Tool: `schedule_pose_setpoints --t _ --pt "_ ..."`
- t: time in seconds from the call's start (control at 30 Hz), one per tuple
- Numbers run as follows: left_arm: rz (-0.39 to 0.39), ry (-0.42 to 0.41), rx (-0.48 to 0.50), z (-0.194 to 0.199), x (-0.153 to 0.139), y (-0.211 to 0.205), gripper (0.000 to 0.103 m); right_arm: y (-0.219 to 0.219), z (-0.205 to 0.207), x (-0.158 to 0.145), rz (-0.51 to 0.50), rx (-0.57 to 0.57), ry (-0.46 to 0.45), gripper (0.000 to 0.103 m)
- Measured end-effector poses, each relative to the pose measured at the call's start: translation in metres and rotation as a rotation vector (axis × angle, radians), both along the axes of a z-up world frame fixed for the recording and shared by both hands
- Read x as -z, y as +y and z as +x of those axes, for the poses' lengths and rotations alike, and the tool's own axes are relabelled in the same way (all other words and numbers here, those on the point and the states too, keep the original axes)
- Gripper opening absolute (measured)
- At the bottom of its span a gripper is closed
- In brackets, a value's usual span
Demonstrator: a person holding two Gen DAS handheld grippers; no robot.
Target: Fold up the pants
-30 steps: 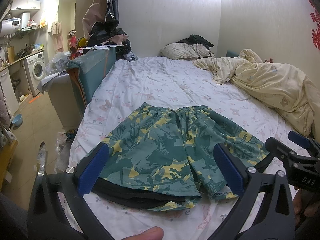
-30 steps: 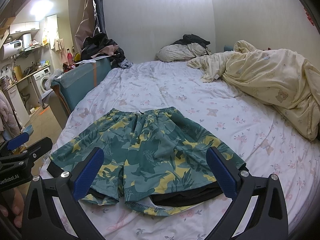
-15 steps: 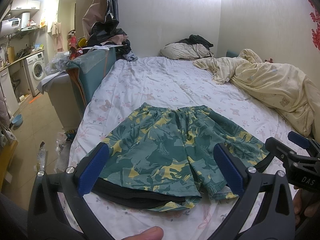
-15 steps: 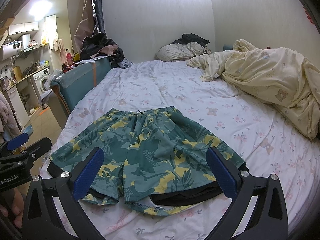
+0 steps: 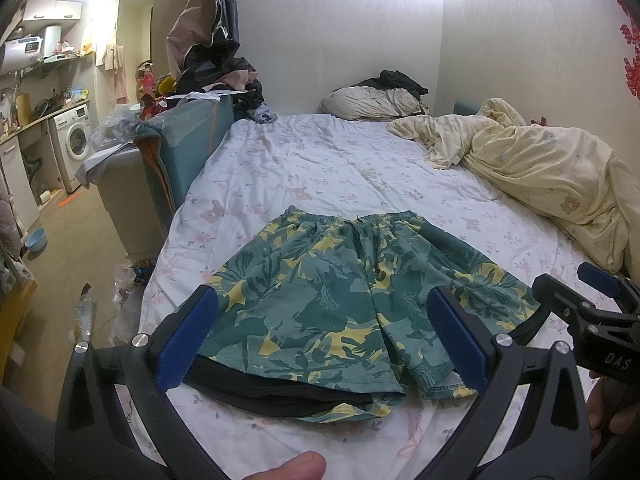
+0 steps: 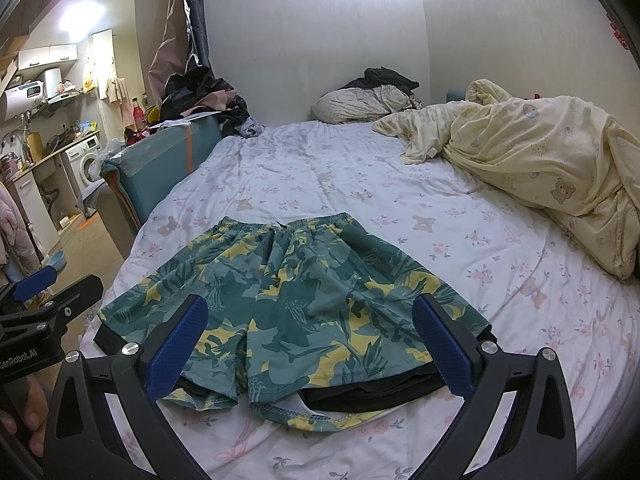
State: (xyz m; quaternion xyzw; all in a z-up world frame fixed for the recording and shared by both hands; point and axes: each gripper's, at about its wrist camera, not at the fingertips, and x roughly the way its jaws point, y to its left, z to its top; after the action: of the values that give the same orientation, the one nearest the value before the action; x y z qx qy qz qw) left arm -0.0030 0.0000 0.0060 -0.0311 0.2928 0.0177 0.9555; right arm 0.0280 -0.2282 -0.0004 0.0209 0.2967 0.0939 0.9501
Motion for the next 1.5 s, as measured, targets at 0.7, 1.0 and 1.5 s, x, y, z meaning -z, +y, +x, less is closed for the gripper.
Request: schedule_pose_setpoints --t 0.7,1.0,1.5 --pt "-0.003 0.003 0.000 0.001 0.002 0.001 0.103 -0.001 -0.001 0.000 -0.002 0.001 0.001 0.103" --pt "0.008 0.016 0.012 0.008 0.002 0.001 0.103 -0.008 0.002 0.005 0.004 0.018 0.009 0.103" --pt "0.058 0.198 0.013 0.082 0.010 -0.022 0.103 -0.156 0.095 0.045 0.225 0.345 0.346 0.103"
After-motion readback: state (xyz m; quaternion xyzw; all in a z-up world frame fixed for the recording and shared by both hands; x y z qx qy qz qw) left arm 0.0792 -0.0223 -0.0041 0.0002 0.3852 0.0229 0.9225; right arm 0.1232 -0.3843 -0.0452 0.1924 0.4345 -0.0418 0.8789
